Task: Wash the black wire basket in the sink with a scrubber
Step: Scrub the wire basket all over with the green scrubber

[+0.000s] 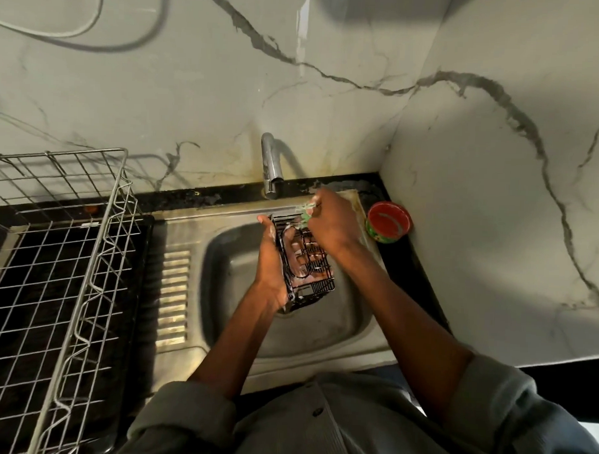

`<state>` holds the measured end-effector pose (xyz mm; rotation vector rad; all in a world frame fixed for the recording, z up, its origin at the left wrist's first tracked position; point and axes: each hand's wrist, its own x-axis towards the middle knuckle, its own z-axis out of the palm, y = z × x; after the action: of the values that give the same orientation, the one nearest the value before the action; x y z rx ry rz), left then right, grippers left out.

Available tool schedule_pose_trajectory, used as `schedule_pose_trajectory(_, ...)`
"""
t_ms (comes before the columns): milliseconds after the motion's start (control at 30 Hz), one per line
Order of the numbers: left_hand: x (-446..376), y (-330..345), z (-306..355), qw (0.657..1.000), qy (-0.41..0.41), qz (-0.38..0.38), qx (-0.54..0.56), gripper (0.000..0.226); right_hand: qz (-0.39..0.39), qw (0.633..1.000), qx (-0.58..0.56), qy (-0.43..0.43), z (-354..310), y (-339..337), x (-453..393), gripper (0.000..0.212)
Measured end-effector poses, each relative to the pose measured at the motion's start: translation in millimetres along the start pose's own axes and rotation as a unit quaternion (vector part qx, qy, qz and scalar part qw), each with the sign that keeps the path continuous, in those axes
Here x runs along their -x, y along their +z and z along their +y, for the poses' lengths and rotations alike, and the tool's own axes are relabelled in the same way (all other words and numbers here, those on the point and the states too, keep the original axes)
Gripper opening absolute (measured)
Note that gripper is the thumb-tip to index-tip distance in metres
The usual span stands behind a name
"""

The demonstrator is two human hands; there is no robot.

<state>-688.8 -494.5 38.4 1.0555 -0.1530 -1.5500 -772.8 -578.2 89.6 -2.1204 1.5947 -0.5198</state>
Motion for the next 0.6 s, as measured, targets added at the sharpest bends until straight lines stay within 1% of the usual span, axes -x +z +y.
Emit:
schedule_pose_trajectory(67, -3, -7, 3, 0.999, 0.001, -0.008, 0.033, 0.101, -0.028, 0.997, 0.057, 0.044, 24, 5, 0, 0.020)
schedule_pose_trajectory(100, -5, -10, 7, 0.998, 0.010, -0.007, 0.058, 0.100, -0.040, 0.997, 0.038, 0.062, 38, 10, 4, 0.019)
schedule_pose_trajectory(167, -9, -18, 18, 0.993, 0.029, -0.003, 0.117, 0.105, -0.050, 0.991, -0.093, 0.084, 57, 19, 19, 0.013)
schedule_pose_trajectory(200, -12, -21, 23, 0.988, 0.033, -0.002, 0.148, 0.108, -0.052, 0.981, -0.162, 0.091, 61, 23, 28, 0.012)
schedule_pose_trajectory(267, -13, -25, 29, 0.979, 0.036, 0.002, 0.200, 0.107, -0.073, 0.957, -0.257, 0.113, 62, 32, 41, 0.019)
schedule_pose_trajectory(367, -15, -26, 31, 0.965, 0.029, 0.014, 0.259, 0.105, -0.113, 0.918, -0.333, 0.184, 51, 36, 47, 0.019)
schedule_pose_trajectory(433, -16, -25, 31, 0.951, 0.033, 0.030, 0.305, 0.099, -0.108, 0.892, -0.381, 0.216, 48, 38, 48, 0.022)
schedule_pose_trajectory(533, -15, -27, 30, 0.930, 0.046, 0.037, 0.362, 0.096, -0.079, 0.885, -0.404, 0.220, 46, 42, 49, 0.022)
schedule_pose_trajectory(600, -13, -27, 29, 0.923, 0.053, 0.048, 0.378, 0.097, -0.069, 0.880, -0.413, 0.226, 41, 44, 46, 0.020)
